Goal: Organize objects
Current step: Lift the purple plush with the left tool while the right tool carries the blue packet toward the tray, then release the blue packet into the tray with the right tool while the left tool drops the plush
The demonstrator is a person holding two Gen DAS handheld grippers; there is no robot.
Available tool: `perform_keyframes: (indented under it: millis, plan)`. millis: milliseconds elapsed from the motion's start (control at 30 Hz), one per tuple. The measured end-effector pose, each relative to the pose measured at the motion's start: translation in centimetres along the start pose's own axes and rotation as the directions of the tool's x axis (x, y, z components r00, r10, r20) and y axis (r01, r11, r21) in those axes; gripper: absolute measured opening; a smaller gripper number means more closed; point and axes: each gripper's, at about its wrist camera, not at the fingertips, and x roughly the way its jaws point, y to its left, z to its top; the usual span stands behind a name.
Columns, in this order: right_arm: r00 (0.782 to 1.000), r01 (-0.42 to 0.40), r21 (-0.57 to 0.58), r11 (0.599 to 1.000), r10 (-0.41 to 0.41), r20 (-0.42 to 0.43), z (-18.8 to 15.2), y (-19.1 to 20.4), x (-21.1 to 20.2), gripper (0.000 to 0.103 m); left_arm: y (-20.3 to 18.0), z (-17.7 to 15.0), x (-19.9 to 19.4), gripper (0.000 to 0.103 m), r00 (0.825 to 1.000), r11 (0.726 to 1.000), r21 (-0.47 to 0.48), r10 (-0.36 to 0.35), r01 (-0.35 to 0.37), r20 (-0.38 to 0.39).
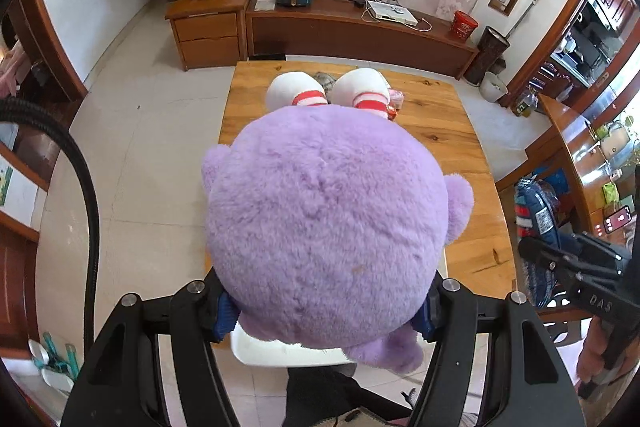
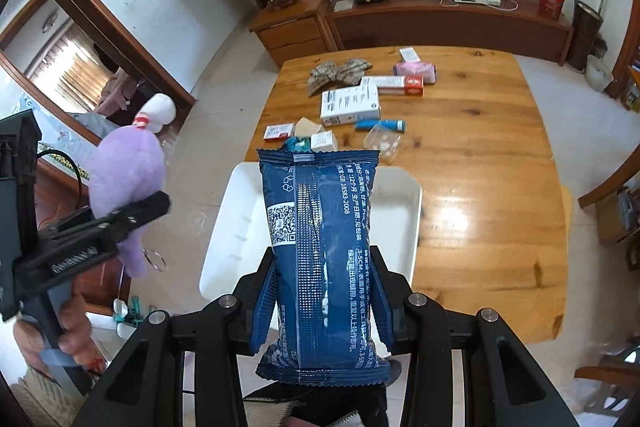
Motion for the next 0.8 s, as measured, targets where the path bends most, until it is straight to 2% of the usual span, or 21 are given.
perform_keyframes:
  millis: [267,500,800]
  plan:
    - [0.996,0.091,0.02,0.996,-0.091,-0.001,-2.0,0.1,2.5,0.042,-1.8,-3.4,2.6,0.07,0.998,0.998,-0.004,0.063,-0.063,-0.001]
    - [0.988,0.136,0.017,0.991,-0.134,-0.077,-3.4,-0.4,5.7,0.042,-3.5,-4.9,6.5,0.07,0.996,1.0,-0.005,0.008,-0.008,-0.085]
    - [0.977,0.175,0.005,0.985,-0.173,-0.125,-4.1,-0.7,8.3,0.042,-3.7,-6.5,9.8,0.071,0.991,1.0,-0.011,-0.001,0.0,-0.132]
